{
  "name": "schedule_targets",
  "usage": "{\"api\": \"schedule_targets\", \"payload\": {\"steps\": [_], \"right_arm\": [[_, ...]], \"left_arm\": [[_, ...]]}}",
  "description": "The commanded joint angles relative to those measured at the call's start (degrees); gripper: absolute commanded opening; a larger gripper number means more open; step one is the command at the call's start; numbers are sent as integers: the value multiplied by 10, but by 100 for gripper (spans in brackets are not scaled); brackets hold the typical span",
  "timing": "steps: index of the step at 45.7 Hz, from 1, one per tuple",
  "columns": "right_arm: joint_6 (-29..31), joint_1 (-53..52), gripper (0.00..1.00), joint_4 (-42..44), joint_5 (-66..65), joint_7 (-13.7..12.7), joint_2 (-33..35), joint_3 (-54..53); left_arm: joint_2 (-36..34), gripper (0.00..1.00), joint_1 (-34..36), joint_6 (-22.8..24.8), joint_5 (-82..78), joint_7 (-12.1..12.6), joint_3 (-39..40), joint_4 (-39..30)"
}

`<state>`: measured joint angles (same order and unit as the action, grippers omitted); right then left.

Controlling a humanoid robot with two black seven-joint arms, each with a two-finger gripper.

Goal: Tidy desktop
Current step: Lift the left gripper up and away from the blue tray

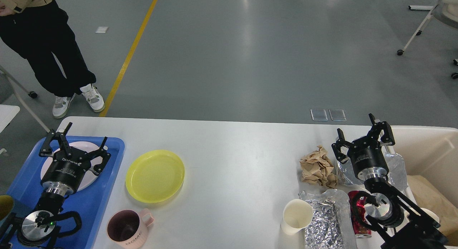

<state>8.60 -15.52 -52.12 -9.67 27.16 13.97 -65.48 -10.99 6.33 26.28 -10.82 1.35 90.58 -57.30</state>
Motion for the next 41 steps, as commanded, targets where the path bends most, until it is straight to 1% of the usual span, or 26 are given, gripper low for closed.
{"api": "schedule_targets", "payload": {"steps": [1, 6, 7, 12, 18, 25, 34, 37, 38, 41], "right_arm": [[0, 0, 100, 0, 0, 0, 0, 0], [0, 0, 100, 0, 0, 0, 0, 0], [0, 1, 100, 0, 0, 0, 0, 0], [0, 0, 100, 0, 0, 0, 0, 0], [0, 1, 100, 1, 0, 0, 0, 0], [0, 0, 100, 1, 0, 0, 0, 0], [-1, 1, 100, 1, 0, 0, 0, 0], [-1, 0, 100, 1, 0, 0, 0, 0], [0, 0, 100, 1, 0, 0, 0, 0], [0, 1, 100, 1, 0, 0, 0, 0]], "left_arm": [[1, 97, 0, 2, -1, -2, 0, 0], [0, 97, 1, 7, 0, -26, 0, 0], [0, 97, 0, 5, 0, -27, 0, 1], [-1, 97, 2, 0, -2, -21, -4, 0], [-1, 97, 3, 0, -2, -19, -8, 0], [-36, 97, 6, 0, -9, -19, -9, 0], [-56, 97, 20, -1, -11, -18, -14, 12], [-85, 97, 20, 0, -10, -19, -30, 14], [-113, 97, 22, 1, -9, -19, -60, 14], [-151, 97, 29, 2, 0, -26, -116, 15]]}}
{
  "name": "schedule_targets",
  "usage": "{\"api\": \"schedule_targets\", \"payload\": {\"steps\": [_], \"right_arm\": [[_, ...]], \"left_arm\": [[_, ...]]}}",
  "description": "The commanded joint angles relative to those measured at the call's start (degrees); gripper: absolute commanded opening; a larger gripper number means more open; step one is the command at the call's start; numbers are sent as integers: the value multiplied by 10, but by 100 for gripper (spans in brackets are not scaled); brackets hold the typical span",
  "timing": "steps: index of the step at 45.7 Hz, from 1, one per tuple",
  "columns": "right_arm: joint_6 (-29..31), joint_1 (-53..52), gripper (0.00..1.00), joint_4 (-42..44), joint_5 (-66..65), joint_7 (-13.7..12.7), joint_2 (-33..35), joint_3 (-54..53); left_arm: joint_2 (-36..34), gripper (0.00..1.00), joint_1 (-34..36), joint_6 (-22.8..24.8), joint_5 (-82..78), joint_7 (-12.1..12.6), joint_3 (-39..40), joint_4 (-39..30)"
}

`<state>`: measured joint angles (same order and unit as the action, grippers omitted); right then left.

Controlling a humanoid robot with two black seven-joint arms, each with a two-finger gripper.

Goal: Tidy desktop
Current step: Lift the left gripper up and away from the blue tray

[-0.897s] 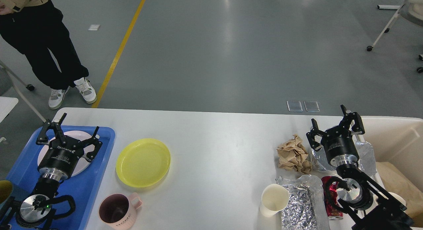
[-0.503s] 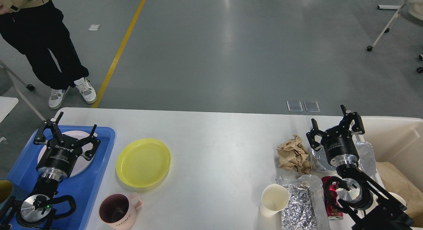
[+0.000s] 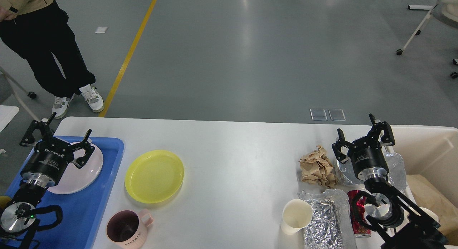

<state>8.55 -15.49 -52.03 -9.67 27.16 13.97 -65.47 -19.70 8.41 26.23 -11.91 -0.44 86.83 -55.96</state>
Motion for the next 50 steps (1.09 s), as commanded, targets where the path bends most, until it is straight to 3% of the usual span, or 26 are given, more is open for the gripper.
{"api": "schedule_targets", "payload": {"steps": [1, 10, 17, 24, 37, 50], "right_arm": [[1, -1, 100, 0, 0, 0, 0, 0], [0, -1, 100, 0, 0, 0, 0, 0], [1, 0, 100, 0, 0, 0, 0, 0], [1, -1, 100, 0, 0, 0, 0, 0], [1, -1, 100, 0, 0, 0, 0, 0], [1, 0, 100, 0, 0, 0, 0, 0]], "left_arm": [[-78, 97, 12, 2, 11, -9, -97, 1], [-202, 97, 91, 9, 11, -7, -276, 13], [-299, 97, 218, 15, 11, -3, -445, 15], [-374, 97, 362, 56, 11, -2, -628, 14], [-370, 97, 657, 65, 10, -1, -1006, 6], [-257, 97, 965, 80, 12, -7, -1427, -41]]}}
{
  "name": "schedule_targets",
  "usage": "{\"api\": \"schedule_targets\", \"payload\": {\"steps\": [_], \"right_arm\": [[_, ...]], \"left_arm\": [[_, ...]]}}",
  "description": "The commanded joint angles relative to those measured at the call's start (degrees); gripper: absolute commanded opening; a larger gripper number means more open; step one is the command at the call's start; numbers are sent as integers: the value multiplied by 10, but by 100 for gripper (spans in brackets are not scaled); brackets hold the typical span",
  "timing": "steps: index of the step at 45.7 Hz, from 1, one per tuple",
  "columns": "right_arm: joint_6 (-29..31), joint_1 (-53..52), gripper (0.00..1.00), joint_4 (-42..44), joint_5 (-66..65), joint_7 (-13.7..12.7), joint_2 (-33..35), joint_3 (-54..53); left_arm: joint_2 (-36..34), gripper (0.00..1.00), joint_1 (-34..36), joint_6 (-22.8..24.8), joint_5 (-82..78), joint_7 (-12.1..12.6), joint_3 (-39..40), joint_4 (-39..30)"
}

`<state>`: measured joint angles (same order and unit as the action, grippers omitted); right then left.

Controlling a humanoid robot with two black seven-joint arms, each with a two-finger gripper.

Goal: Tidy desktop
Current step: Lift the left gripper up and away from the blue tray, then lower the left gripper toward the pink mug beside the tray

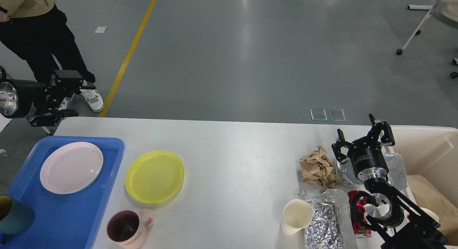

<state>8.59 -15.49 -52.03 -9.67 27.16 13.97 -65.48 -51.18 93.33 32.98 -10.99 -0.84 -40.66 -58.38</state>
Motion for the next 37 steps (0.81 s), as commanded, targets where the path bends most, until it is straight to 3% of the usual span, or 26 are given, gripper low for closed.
{"api": "schedule_targets", "payload": {"steps": [1, 6, 7, 11, 18, 23, 32, 37], "right_arm": [[0, -1, 100, 0, 0, 0, 0, 0], [0, 0, 100, 0, 0, 0, 0, 0], [-1, 0, 100, 0, 0, 0, 0, 0], [0, -1, 100, 0, 0, 0, 0, 0], [0, -1, 100, 0, 0, 0, 0, 0], [-1, 0, 100, 0, 0, 0, 0, 0], [-1, 0, 100, 0, 0, 0, 0, 0], [-1, 0, 100, 0, 0, 0, 0, 0]], "left_arm": [[74, 97, 137, 16, 3, -4, -182, -22], [151, 97, 235, 38, 27, -4, -304, -74], [191, 97, 291, 52, 68, -2, -357, -122], [241, 97, 350, 71, 107, -2, -407, -171], [344, 97, 416, 128, 179, -2, -461, -224], [378, 97, 461, 161, 214, -4, -471, -267], [413, 97, 537, 169, 216, -6, -477, -360], [414, 97, 575, 169, 217, -34, -514, -405]]}}
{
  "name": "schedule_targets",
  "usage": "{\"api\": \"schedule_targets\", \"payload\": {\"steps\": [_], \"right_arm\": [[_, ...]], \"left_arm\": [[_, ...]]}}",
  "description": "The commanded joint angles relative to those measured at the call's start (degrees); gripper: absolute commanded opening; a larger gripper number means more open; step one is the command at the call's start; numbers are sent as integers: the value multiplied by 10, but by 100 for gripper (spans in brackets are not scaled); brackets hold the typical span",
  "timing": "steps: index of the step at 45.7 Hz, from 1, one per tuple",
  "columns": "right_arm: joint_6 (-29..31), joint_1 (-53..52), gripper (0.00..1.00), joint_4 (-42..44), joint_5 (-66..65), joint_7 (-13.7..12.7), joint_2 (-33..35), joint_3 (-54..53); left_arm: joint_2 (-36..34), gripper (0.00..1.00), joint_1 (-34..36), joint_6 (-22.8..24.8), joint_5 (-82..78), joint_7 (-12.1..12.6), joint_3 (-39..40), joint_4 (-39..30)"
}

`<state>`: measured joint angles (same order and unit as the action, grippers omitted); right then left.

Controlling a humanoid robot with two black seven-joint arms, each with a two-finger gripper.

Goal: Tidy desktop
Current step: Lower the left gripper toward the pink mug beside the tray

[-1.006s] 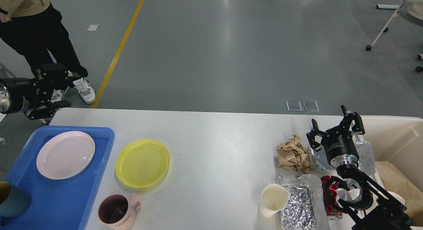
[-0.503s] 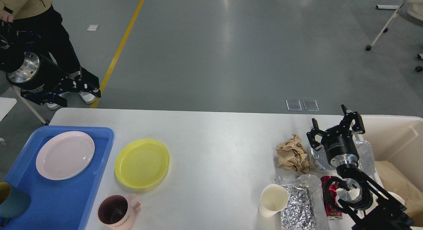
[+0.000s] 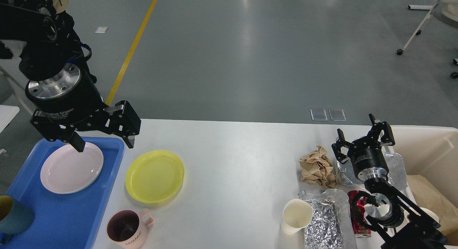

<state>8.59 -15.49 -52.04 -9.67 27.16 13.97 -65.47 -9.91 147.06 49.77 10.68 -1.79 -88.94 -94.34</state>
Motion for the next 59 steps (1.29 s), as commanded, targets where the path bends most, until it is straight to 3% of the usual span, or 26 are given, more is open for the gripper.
{"api": "schedule_targets", "payload": {"steps": [1, 9, 16, 22, 29, 38, 47, 53, 59], "right_arm": [[0, 0, 100, 0, 0, 0, 0, 0], [-1, 0, 100, 0, 0, 0, 0, 0], [0, 0, 100, 0, 0, 0, 0, 0], [0, 0, 100, 0, 0, 0, 0, 0], [0, 0, 100, 0, 0, 0, 0, 0], [0, 0, 100, 0, 0, 0, 0, 0], [0, 0, 100, 0, 0, 0, 0, 0], [0, 0, 100, 0, 0, 0, 0, 0], [0, 0, 100, 0, 0, 0, 0, 0]], "left_arm": [[1, 97, 45, 2, 0, -30, -36, -52], [3, 96, 55, 9, -2, -37, -41, -66], [-1, 96, 32, -19, -7, -30, -46, -66], [-15, 97, -34, -68, -7, -35, -50, -66], [-66, 96, -95, -98, -36, -19, -37, -62], [-159, 97, -168, -208, -116, -7, -32, -59], [-231, 97, -296, -216, -212, -17, 22, -33], [-224, 97, -393, -213, -210, -16, 70, 13], [-208, 97, -433, -217, -207, -11, 81, 45]]}}
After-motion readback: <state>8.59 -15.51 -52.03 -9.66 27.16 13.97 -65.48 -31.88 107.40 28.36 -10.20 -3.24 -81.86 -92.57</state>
